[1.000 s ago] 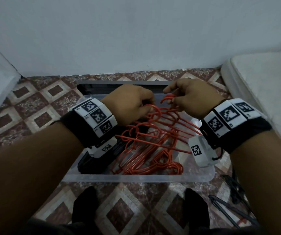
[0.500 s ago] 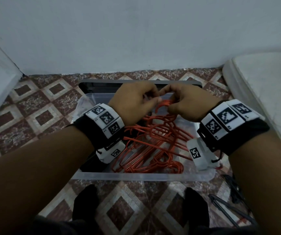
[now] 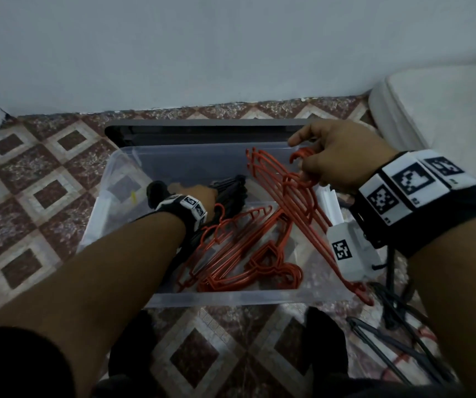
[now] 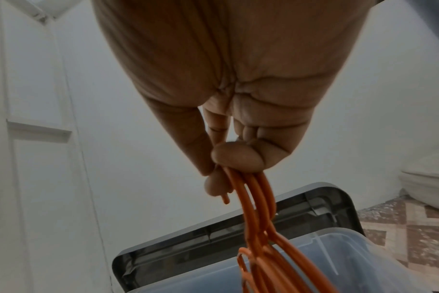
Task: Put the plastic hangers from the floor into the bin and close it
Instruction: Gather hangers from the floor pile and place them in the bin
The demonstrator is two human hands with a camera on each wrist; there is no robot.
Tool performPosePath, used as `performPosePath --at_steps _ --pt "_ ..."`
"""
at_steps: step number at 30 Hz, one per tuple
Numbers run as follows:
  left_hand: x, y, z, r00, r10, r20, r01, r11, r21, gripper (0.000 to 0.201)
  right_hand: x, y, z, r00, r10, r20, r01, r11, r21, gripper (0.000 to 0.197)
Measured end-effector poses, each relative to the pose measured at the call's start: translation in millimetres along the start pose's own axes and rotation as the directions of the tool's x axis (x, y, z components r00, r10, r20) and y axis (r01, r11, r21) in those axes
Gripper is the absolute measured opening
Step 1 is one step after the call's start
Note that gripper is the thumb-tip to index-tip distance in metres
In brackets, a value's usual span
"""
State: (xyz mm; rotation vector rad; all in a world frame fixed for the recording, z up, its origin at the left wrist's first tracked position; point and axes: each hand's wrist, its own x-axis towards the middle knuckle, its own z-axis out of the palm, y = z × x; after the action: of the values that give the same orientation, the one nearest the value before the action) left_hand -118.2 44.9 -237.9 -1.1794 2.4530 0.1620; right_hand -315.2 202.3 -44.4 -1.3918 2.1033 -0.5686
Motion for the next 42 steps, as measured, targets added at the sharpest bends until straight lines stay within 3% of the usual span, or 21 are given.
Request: performPosePath --at_steps 3,7,12,17,23,27,36,42 --pt "17 11 19 0.999 -0.049 0.006 0.049 0.996 -0.079 0.015 4 5 0 1.0 0.001 -0.017 -0.001 1.0 -0.023 0.034" --pt "22 20 37 0.989 -0.123 -0.077 0.113 0.986 -0.123 0.019 7 8 0 1.0 -0.006 -0.016 0.006 0.999 -0.038 0.03" --pt "12 18 34 0.994 -0.064 -0.084 0.042 0.97 -0.239 0.019 8 7 -2 0.998 -0.015 -0.068 0.009 0.996 -0.084 0.027" --pt "-25 4 -14 0.964 -0.077 -0.253 -0.006 0.95 -0.312 0.025 6 5 -5 0.993 -0.002 -0.12 -0.005 0.998 -0.064 0.026" --pt "-83 -10 -93 0.939 -0.031 -0.344 -0.102 0.927 -0.362 0.013 4 2 0 0.978 -0.008 -0.208 0.004 1.0 -0.02 0.025" --pt "-117 -9 -127 0.91 0.049 -0.413 -0.191 0.931 -0.311 0.02 3 0 4 0.973 -0.011 -0.229 0.012 1.0 0.003 0.024" --pt "-147 16 -130 0.837 0.222 -0.5 -0.398 0.874 -0.28 0.017 -4 -14 13 0.995 -0.079 -0.067 0.074 0.995 -0.065 0.03" --pt "-147 26 -133 0.778 0.232 -0.583 -0.465 0.837 -0.288 0.017 -12 -26 19 0.987 -0.159 0.025 0.159 0.987 0.014 0.014"
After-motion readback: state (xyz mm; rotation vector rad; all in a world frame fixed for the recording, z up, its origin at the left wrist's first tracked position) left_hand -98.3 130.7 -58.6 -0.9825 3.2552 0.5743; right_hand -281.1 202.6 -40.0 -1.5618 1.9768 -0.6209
